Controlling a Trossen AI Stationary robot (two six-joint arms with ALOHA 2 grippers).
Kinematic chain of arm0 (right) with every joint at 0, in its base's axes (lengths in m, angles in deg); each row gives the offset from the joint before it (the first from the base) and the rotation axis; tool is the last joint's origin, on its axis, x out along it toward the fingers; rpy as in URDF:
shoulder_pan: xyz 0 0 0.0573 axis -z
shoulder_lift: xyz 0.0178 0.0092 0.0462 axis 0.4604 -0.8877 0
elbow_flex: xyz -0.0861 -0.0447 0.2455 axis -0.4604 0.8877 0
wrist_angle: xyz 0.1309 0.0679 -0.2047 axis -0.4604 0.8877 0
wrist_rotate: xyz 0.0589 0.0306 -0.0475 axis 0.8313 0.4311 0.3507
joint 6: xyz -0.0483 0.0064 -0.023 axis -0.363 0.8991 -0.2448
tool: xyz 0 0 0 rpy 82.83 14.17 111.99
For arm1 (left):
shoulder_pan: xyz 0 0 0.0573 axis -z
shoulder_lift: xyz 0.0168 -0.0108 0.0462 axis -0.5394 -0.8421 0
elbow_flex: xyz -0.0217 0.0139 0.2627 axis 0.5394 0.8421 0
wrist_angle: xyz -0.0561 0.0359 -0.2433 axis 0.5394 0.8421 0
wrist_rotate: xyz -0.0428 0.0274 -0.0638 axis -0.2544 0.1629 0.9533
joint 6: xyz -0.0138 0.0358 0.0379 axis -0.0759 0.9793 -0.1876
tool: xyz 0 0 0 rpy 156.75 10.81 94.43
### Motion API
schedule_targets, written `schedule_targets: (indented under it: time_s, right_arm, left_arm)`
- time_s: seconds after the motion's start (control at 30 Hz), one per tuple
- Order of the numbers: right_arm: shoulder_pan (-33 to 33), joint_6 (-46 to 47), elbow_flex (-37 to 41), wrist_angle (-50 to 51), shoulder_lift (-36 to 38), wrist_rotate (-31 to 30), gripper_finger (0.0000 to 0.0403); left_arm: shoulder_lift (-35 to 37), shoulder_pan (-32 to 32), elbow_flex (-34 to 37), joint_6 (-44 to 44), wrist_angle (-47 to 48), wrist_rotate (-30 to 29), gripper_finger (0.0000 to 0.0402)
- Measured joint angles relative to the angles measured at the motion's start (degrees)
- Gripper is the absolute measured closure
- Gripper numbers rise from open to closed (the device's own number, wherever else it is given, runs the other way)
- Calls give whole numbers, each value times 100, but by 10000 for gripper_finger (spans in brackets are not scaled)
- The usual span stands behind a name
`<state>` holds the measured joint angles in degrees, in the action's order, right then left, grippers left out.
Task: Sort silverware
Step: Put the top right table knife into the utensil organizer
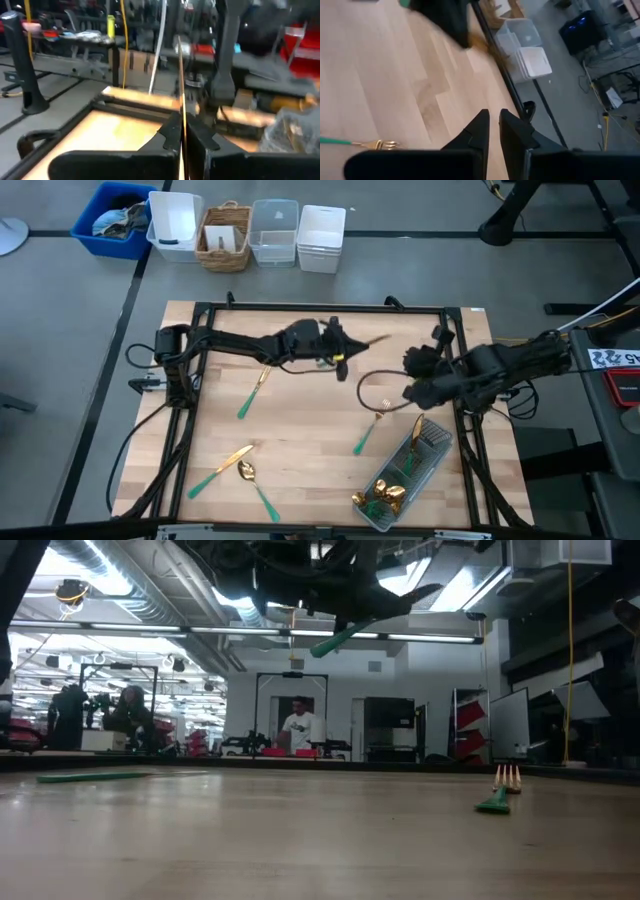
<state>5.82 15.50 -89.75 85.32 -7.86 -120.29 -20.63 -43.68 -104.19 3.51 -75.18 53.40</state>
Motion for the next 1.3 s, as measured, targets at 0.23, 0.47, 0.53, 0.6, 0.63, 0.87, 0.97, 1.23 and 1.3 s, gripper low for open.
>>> schedule_targets:
  time_s: [0.23,0.47,0.53,0.6,0.63,0.87,0.97,1.23,1.3]
  right_arm:
    - [-417,-478,1902,-2143,440,-617,359]
    - [-465,-2919,3385,-5916,468,-458,359]
    - [-438,-3665,3714,-6912,468,-273,359]
    - [-417,-4283,3957,-7706,468,-26,359]
    - [-415,-4540,4046,-8022,468,132,359]
    - [-100,-5655,4308,-9031,468,1020,359]
    - [178,-5871,4308,-9355,468,1277,359]
    - [904,-6138,4308,-9675,468,1891,359]
    - [1058,-6142,4308,-9764,468,2111,359]
  left_arm:
    - [0,-245,0,-883,-1110,209,401]
    - [0,-114,-2,-1185,-1903,213,401]
    - [0,-51,0,-1203,-2173,235,401]
    - [0,2,0,-1245,-2502,292,401]
    - [0,28,0,-1328,-2693,333,401]
    - [0,196,-2,-1781,-3579,983,402]
    - [0,330,-2,-1658,-3542,1130,402]
    - [0,690,-2,-1171,-3497,1525,402]
    - [0,754,-2,-973,-3490,1546,402]
